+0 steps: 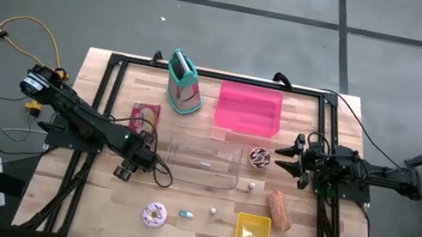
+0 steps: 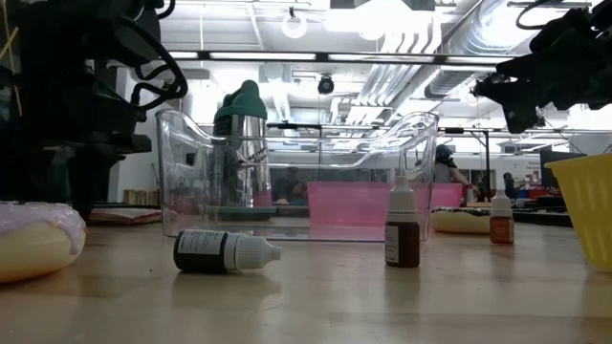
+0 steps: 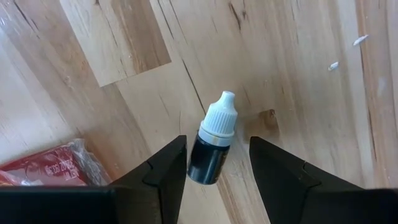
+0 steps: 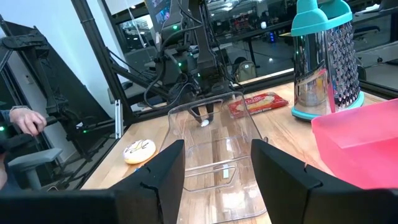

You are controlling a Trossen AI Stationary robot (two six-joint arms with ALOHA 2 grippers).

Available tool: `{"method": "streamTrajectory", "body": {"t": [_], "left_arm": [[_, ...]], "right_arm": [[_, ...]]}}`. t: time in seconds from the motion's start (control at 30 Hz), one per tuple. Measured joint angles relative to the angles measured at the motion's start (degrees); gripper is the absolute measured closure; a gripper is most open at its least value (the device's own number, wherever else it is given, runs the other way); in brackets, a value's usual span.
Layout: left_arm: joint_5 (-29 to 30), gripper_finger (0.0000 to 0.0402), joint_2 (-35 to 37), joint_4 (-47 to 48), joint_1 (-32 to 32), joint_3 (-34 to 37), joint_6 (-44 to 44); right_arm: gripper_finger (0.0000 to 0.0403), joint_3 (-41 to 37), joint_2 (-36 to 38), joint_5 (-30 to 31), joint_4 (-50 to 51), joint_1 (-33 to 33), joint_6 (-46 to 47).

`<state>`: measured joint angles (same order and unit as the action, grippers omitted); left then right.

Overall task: Pick & Place Food Item
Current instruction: Put the top black food coloring bottle into the yellow bin

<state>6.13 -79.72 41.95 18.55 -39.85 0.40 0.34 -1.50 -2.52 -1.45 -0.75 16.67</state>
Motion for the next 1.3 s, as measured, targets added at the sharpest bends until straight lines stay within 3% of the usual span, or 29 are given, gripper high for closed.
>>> {"method": "streamTrajectory", "body": {"t": [1.3], "left_arm": [[-0.4,0.0255,0.0,-1.0,-0.1,0.8,0.1]], "right_arm": [[0.0229,0.0,0.0,0.0,0.0,0.0,0.0]]}}
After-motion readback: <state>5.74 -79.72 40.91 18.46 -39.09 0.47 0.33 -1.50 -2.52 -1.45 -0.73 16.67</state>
